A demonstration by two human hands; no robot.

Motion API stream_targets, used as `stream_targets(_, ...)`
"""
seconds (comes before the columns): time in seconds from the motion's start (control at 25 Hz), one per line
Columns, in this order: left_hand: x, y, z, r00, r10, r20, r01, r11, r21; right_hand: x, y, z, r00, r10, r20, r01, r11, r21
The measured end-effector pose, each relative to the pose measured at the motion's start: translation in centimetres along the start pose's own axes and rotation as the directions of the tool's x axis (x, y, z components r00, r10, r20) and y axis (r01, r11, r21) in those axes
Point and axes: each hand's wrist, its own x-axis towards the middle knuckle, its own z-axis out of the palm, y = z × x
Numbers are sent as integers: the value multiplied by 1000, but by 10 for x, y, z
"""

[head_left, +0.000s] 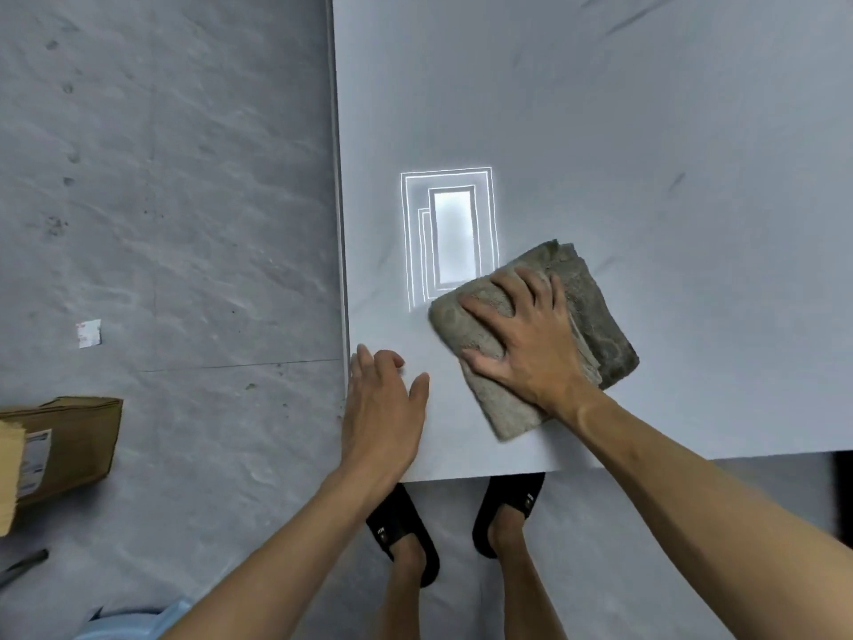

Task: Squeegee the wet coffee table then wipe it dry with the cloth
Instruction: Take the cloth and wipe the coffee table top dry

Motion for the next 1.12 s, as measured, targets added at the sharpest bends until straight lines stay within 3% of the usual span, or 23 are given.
stream_targets(0.12, -2, 11, 12, 999, -49, 9, 47, 988, 147, -43, 68, -8, 963, 270, -13, -269, 963, 23)
stream_targets(0.28, -1, 21, 21, 998, -56, 31, 50, 982, 181, -91, 129, -17, 847, 531, -8, -529, 845, 80)
stream_targets(0.36, 0, 22, 24, 998, -64, 16, 60, 980, 191, -91, 122, -13, 793, 609, -23, -603, 790, 110)
stream_targets(0.52, 1, 21, 29, 997, -58, -43, 64, 982, 178, -72, 61, -2, 607, 794, -39, -773, 601, 202)
stream_targets(0.56, 1, 20, 31, 997, -50, -66, 61, 984, 167, -70, 44, 0, 615, 788, -23, -770, 607, 197)
stream_targets(0.64, -2, 19, 35, 992, -47, -121, 64, 989, 134, -74, 13, 7, 772, 636, 3, -629, 763, 149)
stream_targets(0.72, -7, 21, 44, 981, -57, -185, 82, 988, 130, -88, 2, 12, 949, 314, 11, -314, 944, 102)
stream_targets(0.76, -10, 24, 49, 975, -50, -214, 83, 986, 147, -93, 10, 13, 989, 150, 16, -151, 985, 79)
stream_targets(0.84, -16, 33, 59, 969, -27, -244, 73, 980, 184, -96, 45, 8, 993, -100, 60, 97, 994, 49)
stream_targets(0.92, -23, 47, 70, 978, -3, -211, 44, 981, 189, -98, 92, 0, 968, -220, 119, 220, 975, 12)
stream_targets(1.0, -29, 56, 78, 986, 2, -164, 29, 982, 188, -106, 142, -9, 979, -160, 129, 163, 987, -13)
stream_targets(1.12, -29, 60, 82, 996, 5, -84, 15, 972, 233, -139, 207, -21, 971, 235, 47, -237, 970, 46)
